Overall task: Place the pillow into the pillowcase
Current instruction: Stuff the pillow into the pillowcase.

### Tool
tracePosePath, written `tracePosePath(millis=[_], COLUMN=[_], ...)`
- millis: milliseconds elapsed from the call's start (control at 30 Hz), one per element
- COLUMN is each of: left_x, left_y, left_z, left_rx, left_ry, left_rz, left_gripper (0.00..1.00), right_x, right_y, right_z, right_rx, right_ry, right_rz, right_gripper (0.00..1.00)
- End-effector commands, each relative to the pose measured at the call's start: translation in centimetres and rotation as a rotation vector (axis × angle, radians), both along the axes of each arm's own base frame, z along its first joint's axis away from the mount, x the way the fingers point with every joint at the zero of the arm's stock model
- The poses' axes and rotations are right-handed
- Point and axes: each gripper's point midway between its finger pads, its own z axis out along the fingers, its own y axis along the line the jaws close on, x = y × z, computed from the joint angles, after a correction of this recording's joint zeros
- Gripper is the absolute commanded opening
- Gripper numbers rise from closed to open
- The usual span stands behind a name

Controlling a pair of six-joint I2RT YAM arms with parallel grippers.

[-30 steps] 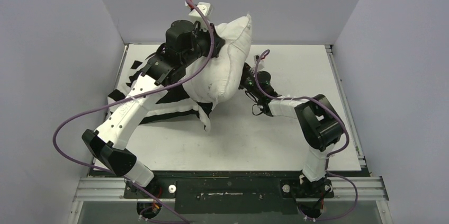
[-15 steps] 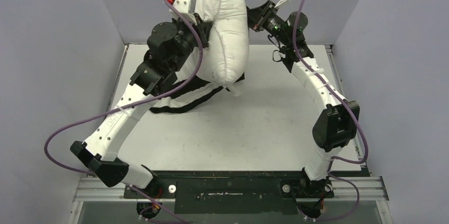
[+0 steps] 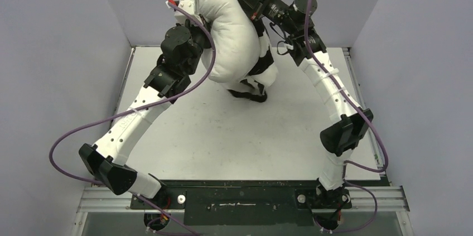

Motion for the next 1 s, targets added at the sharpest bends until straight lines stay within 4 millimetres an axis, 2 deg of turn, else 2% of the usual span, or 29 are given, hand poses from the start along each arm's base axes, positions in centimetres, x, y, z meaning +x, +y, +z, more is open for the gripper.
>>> tracePosePath(millis=[0,133,300,500,567,600,733,833,967], left_x=[2.8,3.6,5.2,6.5,6.7,6.9,7.2,7.7,8.7], left_y=[-3.6,-4.7,-6.1,-5.3,-4.8,-4.6,-4.9,-4.8,-4.2], left_z=[-11.0,-14.2,-16.9,-22.5,-24.7,-25.1,-24.1,-23.2,-22.8], left_rx=[0.065,0.023,-0.034,-0.129,-0.169,-0.213,-0.411,-0.543,-0.7], left_ry=[0.229,0.277,0.327,0.404,0.443,0.448,0.421,0.394,0.383], left_rz=[-0.041,-0.055,-0.068,-0.024,-0.008,-0.012,-0.062,-0.075,-0.079], left_gripper=[0.0,0.0,0.0,0.0,0.0,0.0,0.0,0.0,0.0], right_x=[-15.0,-16.4,-17.5,-19.0,-18.6,-18.3,-18.6,-19.3,-20.9], right_y=[4.1,6.2,8.0,10.3,11.4,11.7,13.8,15.2,15.7], right_z=[11.3,11.1,9.8,8.6,6.9,6.1,3.8,3.0,2.7], right_rx=[0.141,0.136,0.167,0.227,0.249,0.263,0.305,0.337,0.394], right_ry=[-0.386,-0.387,-0.34,-0.277,-0.224,-0.204,-0.13,-0.083,-0.046], right_rz=[0.348,0.389,0.437,0.443,0.436,0.427,0.425,0.432,0.449], right_gripper=[0.0,0.0,0.0,0.0,0.0,0.0,0.0,0.0,0.0])
